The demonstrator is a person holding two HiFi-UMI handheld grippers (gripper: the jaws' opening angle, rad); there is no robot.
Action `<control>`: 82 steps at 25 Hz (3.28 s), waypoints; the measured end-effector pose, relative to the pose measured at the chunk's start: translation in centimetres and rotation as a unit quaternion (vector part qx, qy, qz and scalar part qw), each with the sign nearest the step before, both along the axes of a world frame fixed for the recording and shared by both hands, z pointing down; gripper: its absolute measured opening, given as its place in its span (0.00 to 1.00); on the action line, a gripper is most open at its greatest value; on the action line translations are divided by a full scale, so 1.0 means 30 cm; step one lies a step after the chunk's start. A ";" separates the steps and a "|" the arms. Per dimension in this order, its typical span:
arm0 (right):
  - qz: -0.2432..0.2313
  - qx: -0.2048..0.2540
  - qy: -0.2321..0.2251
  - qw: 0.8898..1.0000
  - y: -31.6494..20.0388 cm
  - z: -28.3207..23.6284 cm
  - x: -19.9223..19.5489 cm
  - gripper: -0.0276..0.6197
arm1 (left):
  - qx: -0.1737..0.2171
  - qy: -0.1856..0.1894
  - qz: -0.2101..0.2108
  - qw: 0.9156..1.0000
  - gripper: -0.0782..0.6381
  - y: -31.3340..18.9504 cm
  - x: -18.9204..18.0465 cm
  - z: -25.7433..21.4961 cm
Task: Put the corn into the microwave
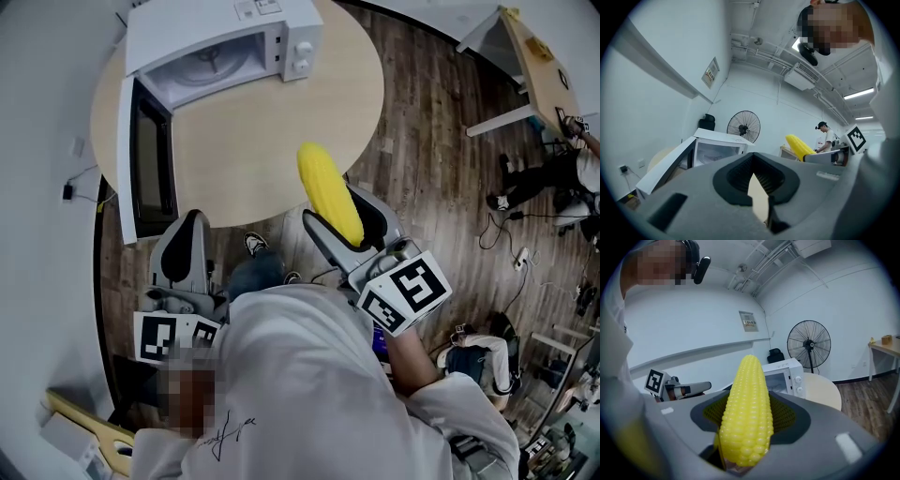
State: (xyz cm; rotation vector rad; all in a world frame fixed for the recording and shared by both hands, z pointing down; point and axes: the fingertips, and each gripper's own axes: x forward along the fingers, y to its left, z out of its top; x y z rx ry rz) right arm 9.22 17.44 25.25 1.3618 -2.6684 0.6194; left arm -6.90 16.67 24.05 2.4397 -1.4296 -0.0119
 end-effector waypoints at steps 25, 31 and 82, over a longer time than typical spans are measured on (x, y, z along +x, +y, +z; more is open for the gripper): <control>-0.003 0.014 0.019 1.000 -0.259 -0.037 -0.262 0.45 | 0.018 0.036 0.010 0.999 0.09 -0.236 -0.232 -0.013; -0.009 0.012 0.016 1.000 -0.308 -0.009 -0.300 0.45 | 0.014 0.032 0.010 0.999 0.09 -0.251 -0.248 0.011; -0.067 -0.065 0.052 0.994 -0.743 0.325 -0.309 0.45 | -0.034 0.034 -0.028 0.998 0.10 -0.457 -0.204 0.101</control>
